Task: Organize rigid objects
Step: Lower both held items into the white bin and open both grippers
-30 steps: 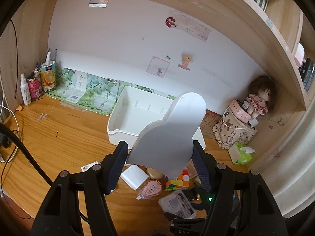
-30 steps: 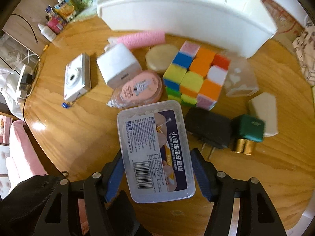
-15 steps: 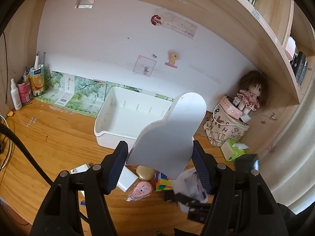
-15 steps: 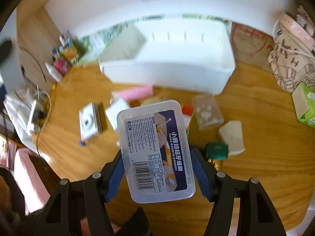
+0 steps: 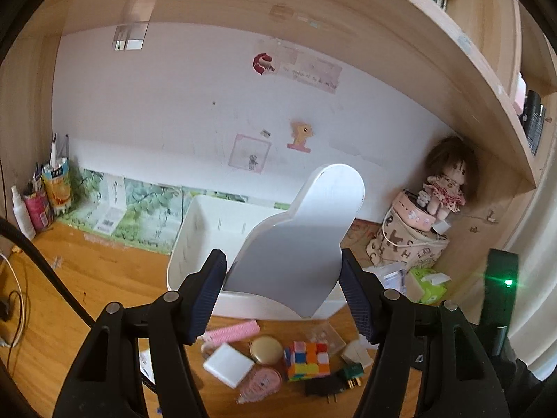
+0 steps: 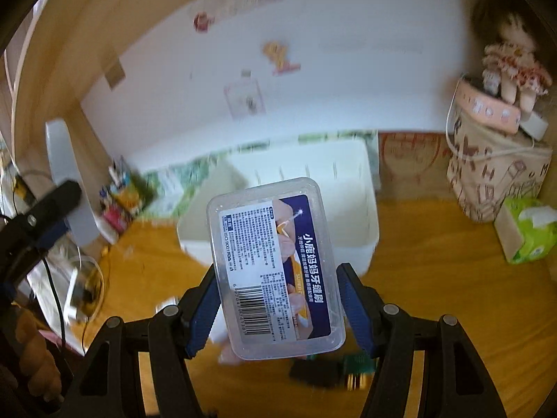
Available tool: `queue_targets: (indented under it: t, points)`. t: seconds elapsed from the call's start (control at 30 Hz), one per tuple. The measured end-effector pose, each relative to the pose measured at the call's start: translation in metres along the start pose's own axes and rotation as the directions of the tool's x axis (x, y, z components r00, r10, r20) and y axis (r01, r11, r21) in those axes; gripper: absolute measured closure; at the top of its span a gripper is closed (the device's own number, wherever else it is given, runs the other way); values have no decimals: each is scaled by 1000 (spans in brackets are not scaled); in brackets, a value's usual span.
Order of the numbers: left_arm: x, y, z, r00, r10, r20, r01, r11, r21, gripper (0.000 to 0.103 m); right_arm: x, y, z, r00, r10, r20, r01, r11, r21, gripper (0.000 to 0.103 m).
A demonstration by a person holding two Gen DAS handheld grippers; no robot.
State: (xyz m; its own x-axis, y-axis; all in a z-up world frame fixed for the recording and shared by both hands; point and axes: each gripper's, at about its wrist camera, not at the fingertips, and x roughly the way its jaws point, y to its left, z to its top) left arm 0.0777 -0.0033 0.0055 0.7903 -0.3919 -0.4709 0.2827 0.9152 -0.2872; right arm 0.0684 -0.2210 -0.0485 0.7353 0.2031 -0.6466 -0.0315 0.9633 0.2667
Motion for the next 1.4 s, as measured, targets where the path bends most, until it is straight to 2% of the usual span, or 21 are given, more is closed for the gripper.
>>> queue_targets:
  t: [0.17,0.37,0.53,0.73,0.97,1.13,1.33,1.4]
  points:
    - [16,7,9,1000,20,10,-20,1000,12,34,0,1,13,994,1,114,1,1000,-13,37]
    - [47,17,19,1000,30,-5,-30,999,16,34,11,6,23,980,6,201,7,998,-61,37]
    - [78,28,20,997,43,-57,-44,999,-17,34,30,10,28,968,7,252,19,995,-101,37]
    - [115,40,14,990,49,-129,-56,997,-45,34,62,7,29,970,-6,242,35,993,-114,37]
    - [154,57,4,974,79,-211,-100,991,-91,34,101,-6,27,990,-23,138,31,998,-60,37]
    - [162,59,-1,971,75,-226,-102,989,-110,35,111,-12,26,994,-28,105,32,999,-41,36]
    - [160,52,1,972,71,-225,-91,992,-82,34,116,-17,27,997,-26,74,27,1000,-14,36]
    - [158,50,2,973,70,-222,-90,993,-78,32,112,-17,28,996,-23,87,25,1000,-18,32]
